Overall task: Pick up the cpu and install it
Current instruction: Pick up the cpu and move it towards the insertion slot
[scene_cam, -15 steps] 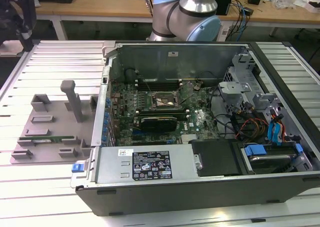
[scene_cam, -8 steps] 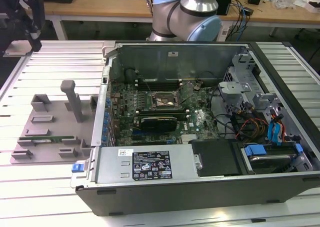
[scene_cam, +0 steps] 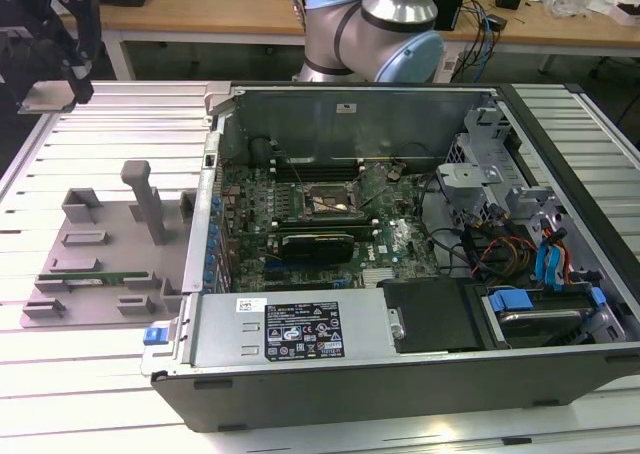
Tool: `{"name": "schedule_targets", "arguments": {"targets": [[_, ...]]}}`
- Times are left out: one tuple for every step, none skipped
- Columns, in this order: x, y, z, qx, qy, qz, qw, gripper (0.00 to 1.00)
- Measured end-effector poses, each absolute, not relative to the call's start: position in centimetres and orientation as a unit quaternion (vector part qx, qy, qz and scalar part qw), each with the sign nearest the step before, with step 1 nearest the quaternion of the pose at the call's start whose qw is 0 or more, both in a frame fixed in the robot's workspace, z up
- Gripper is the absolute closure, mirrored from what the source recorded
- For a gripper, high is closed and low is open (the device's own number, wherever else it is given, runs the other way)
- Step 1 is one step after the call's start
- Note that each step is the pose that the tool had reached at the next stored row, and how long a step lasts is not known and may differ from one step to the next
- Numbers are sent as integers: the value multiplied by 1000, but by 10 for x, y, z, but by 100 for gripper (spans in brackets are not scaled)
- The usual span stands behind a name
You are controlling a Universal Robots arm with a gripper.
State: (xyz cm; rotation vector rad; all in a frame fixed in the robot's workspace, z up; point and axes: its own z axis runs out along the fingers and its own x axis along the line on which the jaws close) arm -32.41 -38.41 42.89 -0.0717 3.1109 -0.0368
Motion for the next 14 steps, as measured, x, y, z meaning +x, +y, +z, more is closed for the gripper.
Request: {"name": "schedule_targets", "arguments": {"targets": [[-323,-384,429,-23,1000,-12,15,45],[-321,-384,429,-23,1000,-12,15,45],[-319,-384,429,-23,1000,-12,15,45],[-315,-384,429,-23,1000,-12,15,45],[-313,-384,429,-23,1000,-12,15,45],[-312,-384,429,-23,1000,-12,15,45],[-310,-384,429,-23,1000,-12,15,45],[-309,-384,429,-23,1000,-12,15,45],[-306,-384,429,-23,1000,-12,15,45],[-305,-384,429,-23,1000,-12,15,45],[-303,-384,429,-23,1000,-12,15,45],[-302,-384,429,-23,1000,-12,15,45],[-300,-384,429,-23,1000,-12,15,45],[-296,-384,429,-23,1000,-12,14,45]]}}
